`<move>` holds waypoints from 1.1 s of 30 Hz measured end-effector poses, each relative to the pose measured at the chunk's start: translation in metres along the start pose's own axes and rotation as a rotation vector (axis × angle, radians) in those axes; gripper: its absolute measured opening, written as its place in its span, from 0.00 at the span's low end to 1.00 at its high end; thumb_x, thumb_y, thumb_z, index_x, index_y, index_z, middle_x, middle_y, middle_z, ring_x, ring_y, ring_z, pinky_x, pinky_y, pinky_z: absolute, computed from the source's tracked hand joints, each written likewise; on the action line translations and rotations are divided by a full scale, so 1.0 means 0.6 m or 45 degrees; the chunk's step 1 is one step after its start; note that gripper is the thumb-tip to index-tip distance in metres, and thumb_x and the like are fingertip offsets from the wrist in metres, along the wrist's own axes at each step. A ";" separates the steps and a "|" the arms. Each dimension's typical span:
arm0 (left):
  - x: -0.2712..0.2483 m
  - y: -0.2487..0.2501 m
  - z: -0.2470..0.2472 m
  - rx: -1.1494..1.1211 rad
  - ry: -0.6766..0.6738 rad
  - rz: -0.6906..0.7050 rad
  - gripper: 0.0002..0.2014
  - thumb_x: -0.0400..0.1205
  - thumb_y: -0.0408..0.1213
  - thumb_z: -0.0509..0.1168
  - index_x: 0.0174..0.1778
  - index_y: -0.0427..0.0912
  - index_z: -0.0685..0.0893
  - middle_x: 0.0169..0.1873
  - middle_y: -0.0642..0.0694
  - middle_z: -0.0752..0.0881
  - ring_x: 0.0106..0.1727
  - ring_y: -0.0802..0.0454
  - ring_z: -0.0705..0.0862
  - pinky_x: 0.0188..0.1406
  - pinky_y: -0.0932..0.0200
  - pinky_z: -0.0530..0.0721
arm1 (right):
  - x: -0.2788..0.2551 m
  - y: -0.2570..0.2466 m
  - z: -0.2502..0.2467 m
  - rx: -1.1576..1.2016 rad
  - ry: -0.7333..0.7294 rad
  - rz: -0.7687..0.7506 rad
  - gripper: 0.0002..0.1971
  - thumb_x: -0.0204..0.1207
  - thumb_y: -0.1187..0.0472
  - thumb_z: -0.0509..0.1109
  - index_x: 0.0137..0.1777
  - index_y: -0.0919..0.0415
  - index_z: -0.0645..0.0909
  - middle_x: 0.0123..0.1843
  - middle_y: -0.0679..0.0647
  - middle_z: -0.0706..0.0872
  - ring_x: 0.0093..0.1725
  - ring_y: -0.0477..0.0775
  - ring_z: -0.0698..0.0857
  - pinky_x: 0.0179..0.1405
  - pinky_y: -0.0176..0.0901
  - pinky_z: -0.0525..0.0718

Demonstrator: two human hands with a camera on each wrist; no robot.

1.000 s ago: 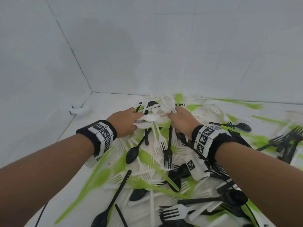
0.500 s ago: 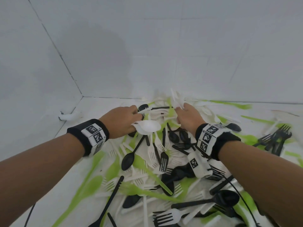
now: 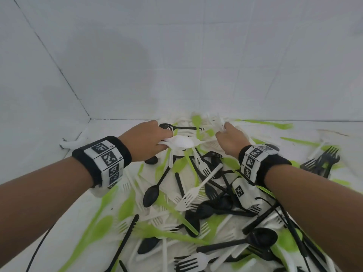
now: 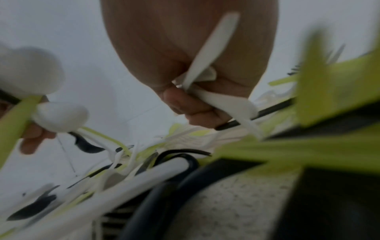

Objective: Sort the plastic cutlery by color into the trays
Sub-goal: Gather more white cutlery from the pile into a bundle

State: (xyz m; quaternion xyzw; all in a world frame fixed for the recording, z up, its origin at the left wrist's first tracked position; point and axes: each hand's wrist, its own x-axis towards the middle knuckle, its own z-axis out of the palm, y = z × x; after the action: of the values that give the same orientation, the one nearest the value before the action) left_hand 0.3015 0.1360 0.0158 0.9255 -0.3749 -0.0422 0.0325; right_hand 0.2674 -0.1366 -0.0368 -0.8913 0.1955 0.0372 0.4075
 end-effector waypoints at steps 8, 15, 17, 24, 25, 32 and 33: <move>-0.015 0.034 -0.026 -0.223 -0.059 -0.151 0.12 0.87 0.43 0.63 0.40 0.54 0.68 0.31 0.48 0.79 0.31 0.47 0.77 0.30 0.54 0.72 | -0.004 -0.004 0.005 -0.087 -0.054 -0.063 0.13 0.85 0.56 0.57 0.58 0.62 0.78 0.55 0.59 0.85 0.57 0.62 0.83 0.57 0.54 0.81; -0.003 0.056 -0.055 -0.608 -0.031 -0.319 0.27 0.82 0.59 0.70 0.41 0.36 0.75 0.30 0.46 0.74 0.30 0.51 0.73 0.32 0.55 0.73 | -0.014 -0.007 0.001 0.153 -0.055 -0.101 0.15 0.85 0.49 0.61 0.54 0.62 0.76 0.41 0.54 0.80 0.42 0.59 0.79 0.48 0.54 0.80; -0.002 0.059 -0.053 -0.771 -0.102 -0.340 0.19 0.84 0.51 0.70 0.53 0.35 0.81 0.32 0.48 0.76 0.33 0.49 0.73 0.34 0.52 0.73 | -0.025 -0.020 0.001 0.339 -0.071 -0.136 0.16 0.85 0.48 0.63 0.56 0.63 0.77 0.37 0.51 0.76 0.38 0.55 0.76 0.42 0.51 0.78; -0.021 0.069 -0.047 -0.734 -0.257 -0.410 0.12 0.84 0.51 0.70 0.37 0.53 0.83 0.29 0.53 0.77 0.30 0.54 0.75 0.36 0.59 0.74 | -0.066 -0.038 0.004 0.365 -0.262 -0.254 0.10 0.86 0.58 0.63 0.41 0.55 0.76 0.32 0.51 0.74 0.30 0.51 0.72 0.30 0.45 0.72; -0.022 0.063 -0.045 -0.704 -0.263 -0.441 0.12 0.85 0.49 0.69 0.38 0.49 0.85 0.30 0.51 0.78 0.31 0.52 0.76 0.36 0.59 0.76 | -0.068 -0.033 0.002 0.275 -0.243 -0.274 0.11 0.85 0.60 0.61 0.39 0.55 0.74 0.32 0.51 0.74 0.31 0.53 0.73 0.33 0.47 0.74; -0.049 0.019 -0.042 -0.558 -0.188 -0.623 0.09 0.85 0.43 0.67 0.46 0.42 0.87 0.41 0.49 0.86 0.42 0.48 0.83 0.38 0.56 0.77 | -0.060 -0.004 -0.007 0.269 -0.147 -0.168 0.17 0.86 0.50 0.61 0.63 0.63 0.80 0.44 0.54 0.81 0.46 0.57 0.80 0.50 0.51 0.80; -0.051 0.013 -0.040 -0.507 -0.191 -0.629 0.12 0.84 0.48 0.68 0.43 0.43 0.89 0.42 0.50 0.87 0.45 0.49 0.85 0.42 0.55 0.77 | -0.063 -0.007 -0.004 0.233 -0.159 -0.157 0.22 0.85 0.45 0.61 0.67 0.61 0.79 0.50 0.54 0.83 0.52 0.58 0.82 0.57 0.53 0.81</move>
State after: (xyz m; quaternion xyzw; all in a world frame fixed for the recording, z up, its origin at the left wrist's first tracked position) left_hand 0.2767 0.1526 0.0419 0.9583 -0.1247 -0.1894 0.1738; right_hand 0.2343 -0.1236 -0.0238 -0.8567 0.1171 0.0496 0.4999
